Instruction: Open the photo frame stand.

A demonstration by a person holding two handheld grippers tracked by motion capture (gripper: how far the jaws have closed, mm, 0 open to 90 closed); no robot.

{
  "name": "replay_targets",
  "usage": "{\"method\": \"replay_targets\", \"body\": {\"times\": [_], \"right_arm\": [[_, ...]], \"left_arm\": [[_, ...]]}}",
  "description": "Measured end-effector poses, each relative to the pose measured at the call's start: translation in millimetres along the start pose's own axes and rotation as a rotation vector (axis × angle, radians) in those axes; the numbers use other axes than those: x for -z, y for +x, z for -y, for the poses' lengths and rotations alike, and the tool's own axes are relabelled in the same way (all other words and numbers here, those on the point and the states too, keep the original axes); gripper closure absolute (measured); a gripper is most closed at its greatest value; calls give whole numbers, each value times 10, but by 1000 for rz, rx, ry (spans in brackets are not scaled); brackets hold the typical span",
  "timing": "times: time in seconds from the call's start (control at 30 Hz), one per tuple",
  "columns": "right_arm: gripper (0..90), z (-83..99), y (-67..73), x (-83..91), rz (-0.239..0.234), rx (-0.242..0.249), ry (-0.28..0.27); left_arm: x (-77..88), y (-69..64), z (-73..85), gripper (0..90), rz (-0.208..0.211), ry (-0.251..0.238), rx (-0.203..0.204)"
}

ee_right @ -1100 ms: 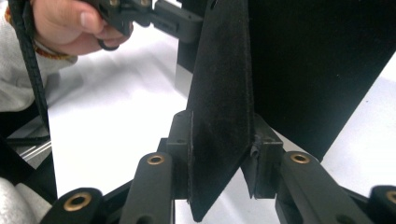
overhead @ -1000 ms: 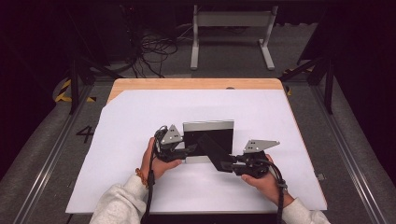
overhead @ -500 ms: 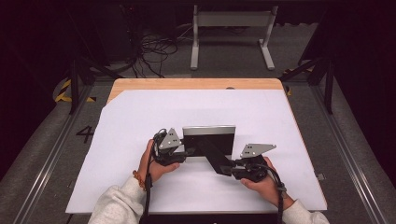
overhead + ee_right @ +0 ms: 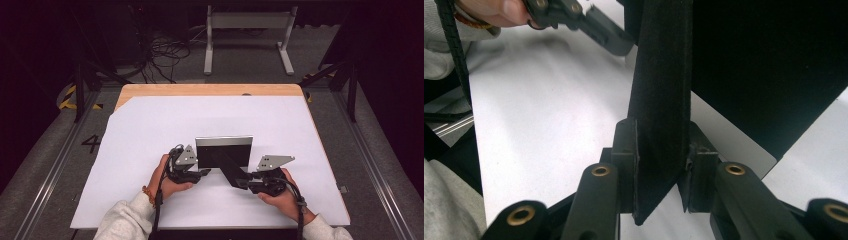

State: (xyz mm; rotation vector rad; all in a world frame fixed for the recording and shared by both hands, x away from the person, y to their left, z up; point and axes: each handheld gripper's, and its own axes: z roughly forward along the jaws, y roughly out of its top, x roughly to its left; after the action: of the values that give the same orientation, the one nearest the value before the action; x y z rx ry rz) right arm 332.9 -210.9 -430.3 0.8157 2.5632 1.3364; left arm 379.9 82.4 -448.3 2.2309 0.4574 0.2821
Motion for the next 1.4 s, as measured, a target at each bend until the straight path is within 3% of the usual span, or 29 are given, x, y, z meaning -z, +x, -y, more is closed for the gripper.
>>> {"method": "replay_targets", "body": {"times": [0.1,0.27,0.37,0.5,0.7,0.73,1.13,1.4], "right_arm": [[735,6,1,-3,2,4,3],[733,5,1,-3,5,11,3],[732,2,2,-1,7,13,4],[731,3,-1,-5,9,14,4],[735,0,6,-9,21,26,14],[739,6,6,-26,41,36,26],[750,16,-10,-53,57,30,33],[756,34,-76,-52,93,8,31]], "left_arm": [[-35,-3,17,523,8,12,3],[-98,-1,43,607,-30,69,-14],[-145,-36,52,608,-34,78,-29],[-161,-48,48,598,-42,69,-30],[-183,-77,26,605,-101,79,-46],[-197,-71,18,605,-111,76,-46],[-223,-26,-8,589,-147,80,-50],[-217,36,-2,596,-190,66,-22]]}}
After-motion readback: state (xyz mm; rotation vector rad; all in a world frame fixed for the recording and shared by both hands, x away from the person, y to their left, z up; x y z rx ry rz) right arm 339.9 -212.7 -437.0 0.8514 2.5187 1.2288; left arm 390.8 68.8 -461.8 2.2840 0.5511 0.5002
